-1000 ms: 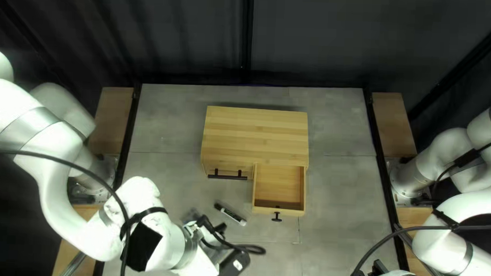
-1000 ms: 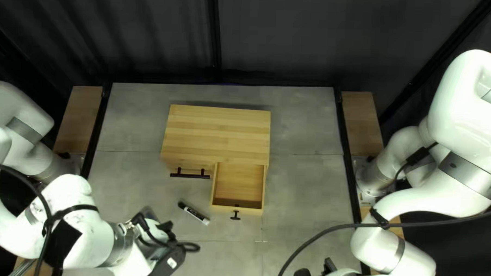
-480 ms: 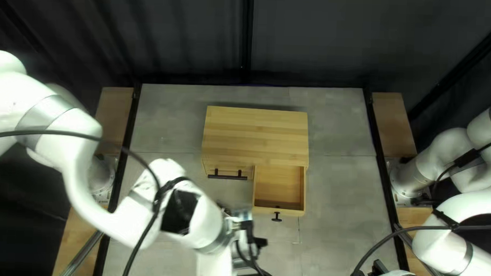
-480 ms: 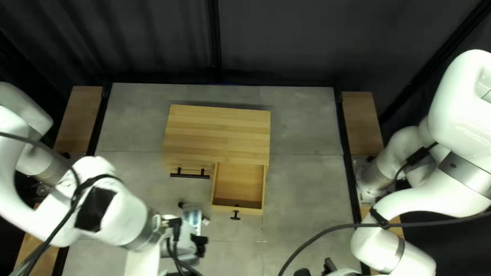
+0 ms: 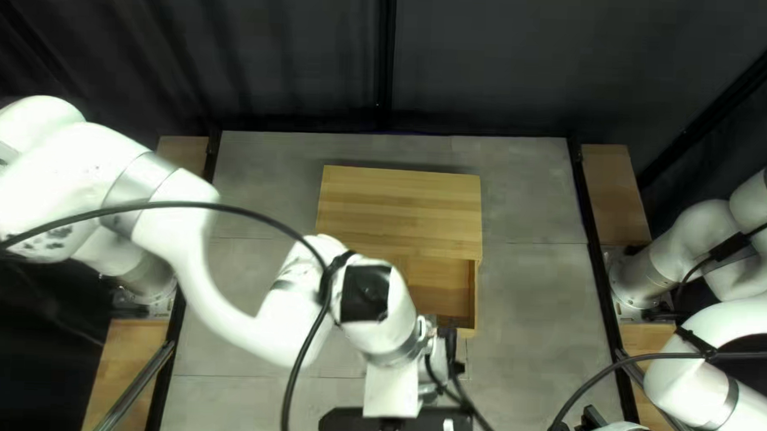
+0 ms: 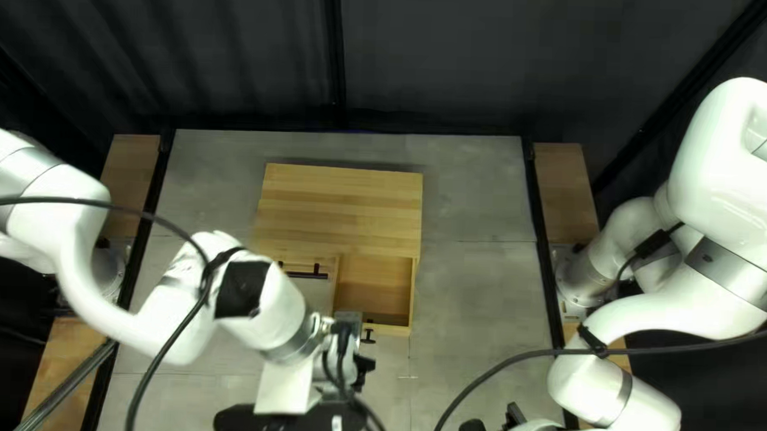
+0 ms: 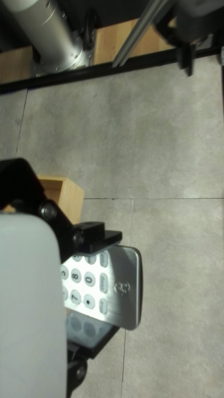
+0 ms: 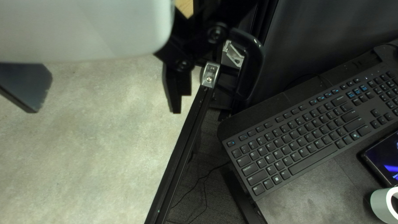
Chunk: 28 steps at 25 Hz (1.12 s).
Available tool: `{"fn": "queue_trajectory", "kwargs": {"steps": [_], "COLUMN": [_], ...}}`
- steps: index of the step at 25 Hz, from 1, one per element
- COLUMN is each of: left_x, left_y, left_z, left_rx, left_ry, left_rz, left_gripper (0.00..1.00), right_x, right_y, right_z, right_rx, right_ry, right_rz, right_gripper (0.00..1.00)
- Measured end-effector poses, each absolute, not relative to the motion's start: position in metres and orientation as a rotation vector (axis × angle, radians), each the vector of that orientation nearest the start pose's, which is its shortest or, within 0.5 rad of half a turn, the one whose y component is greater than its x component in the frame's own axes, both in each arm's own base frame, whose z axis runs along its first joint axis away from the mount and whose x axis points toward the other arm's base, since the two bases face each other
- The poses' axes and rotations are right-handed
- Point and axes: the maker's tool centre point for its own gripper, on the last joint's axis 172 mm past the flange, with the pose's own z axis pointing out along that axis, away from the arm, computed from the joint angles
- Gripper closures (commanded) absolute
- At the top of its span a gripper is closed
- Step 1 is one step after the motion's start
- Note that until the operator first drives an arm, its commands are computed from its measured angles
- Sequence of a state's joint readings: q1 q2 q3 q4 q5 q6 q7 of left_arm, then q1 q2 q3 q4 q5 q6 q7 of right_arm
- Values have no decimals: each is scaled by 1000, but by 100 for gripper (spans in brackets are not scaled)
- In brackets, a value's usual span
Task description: Open drawers and place objects into drawer and close
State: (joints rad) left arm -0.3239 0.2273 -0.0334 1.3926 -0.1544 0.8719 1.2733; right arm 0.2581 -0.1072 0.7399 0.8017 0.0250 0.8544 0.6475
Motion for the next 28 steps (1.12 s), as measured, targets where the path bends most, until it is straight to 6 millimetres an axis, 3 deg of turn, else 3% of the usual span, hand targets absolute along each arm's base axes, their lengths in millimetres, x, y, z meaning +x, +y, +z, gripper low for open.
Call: {"fn": "queue_trajectory", "kwargs": {"steps": [10, 28], "left_x": [572, 582], "left_y": [-224, -199], "left_z": [231, 219], "left_rx": [-2415, -2375], "left_ry": [2126, 2187], "left_rz": [-528, -593], "left_gripper": [100, 100], "right_x": [236, 236], "right_y": [354, 354], "right_z": [138, 138], "right_rx": [-3113, -3113], "right_ry": [-522, -522], "right_rz": [-91, -91], "right_gripper": [0, 0]}}
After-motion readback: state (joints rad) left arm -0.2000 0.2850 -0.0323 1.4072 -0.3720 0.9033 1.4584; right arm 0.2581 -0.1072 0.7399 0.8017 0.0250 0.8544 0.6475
